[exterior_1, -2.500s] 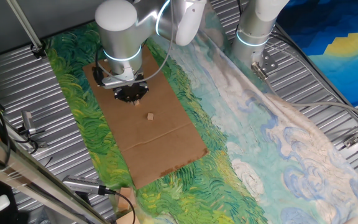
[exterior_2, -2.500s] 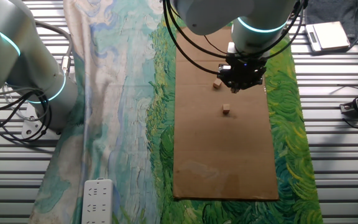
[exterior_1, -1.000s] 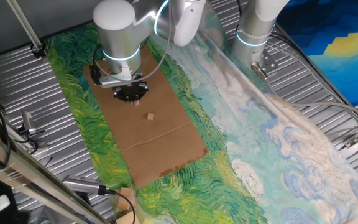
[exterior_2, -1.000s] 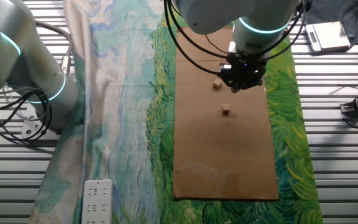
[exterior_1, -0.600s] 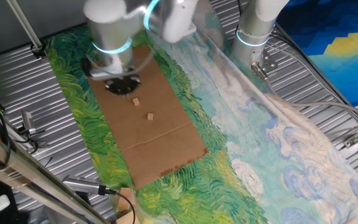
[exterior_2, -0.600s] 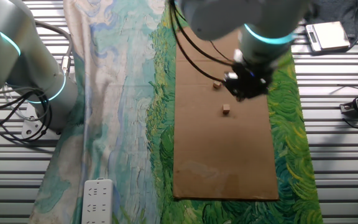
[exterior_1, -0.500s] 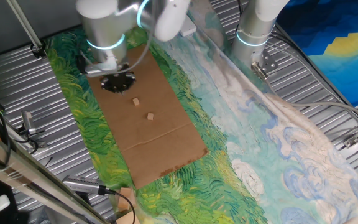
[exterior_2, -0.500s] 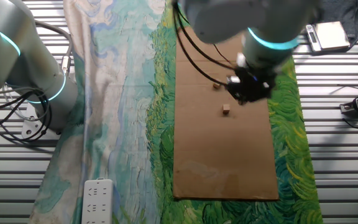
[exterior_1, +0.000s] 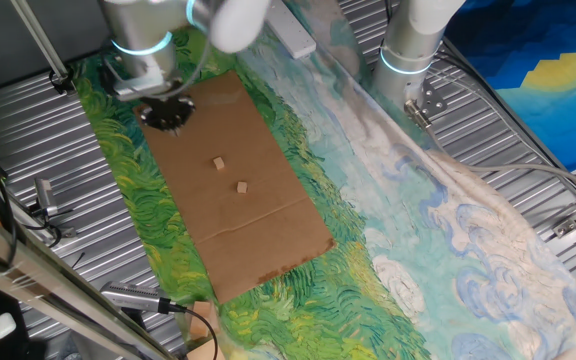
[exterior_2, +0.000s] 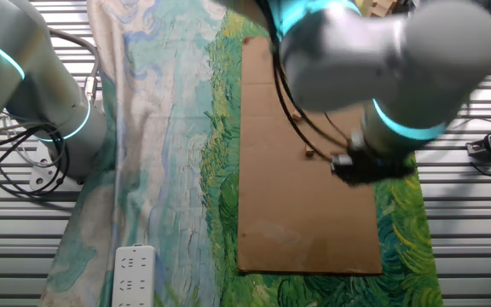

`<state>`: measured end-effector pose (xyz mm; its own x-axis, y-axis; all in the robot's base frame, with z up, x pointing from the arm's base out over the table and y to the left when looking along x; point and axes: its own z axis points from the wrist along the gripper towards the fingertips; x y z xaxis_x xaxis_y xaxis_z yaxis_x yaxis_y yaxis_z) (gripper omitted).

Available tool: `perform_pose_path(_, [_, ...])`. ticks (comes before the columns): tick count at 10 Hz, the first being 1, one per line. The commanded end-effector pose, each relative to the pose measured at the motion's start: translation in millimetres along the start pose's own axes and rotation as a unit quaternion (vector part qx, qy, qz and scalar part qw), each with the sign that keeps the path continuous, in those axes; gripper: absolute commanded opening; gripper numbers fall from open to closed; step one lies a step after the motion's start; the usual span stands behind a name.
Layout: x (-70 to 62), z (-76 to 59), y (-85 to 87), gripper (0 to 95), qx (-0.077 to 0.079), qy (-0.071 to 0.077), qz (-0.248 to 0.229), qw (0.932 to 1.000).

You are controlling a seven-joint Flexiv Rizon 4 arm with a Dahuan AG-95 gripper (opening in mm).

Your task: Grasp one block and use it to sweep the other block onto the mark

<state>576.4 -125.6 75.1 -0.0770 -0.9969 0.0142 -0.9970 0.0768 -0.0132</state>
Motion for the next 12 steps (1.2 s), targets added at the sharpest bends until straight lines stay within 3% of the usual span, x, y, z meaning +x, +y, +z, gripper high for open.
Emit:
perform_pose_path(1, [9.6, 1.1, 0.2, 0.0, 0.002, 0.000, -0.007, 1.0000])
perform_pose_path(5, [20.0, 11.8, -4.6, 0.0, 0.005, -0.002, -0.018, 0.9998])
perform_pose_path(12, [20.4, 30.7, -8.0, 0.0, 0.010, -0.003, -0.017, 0.9998])
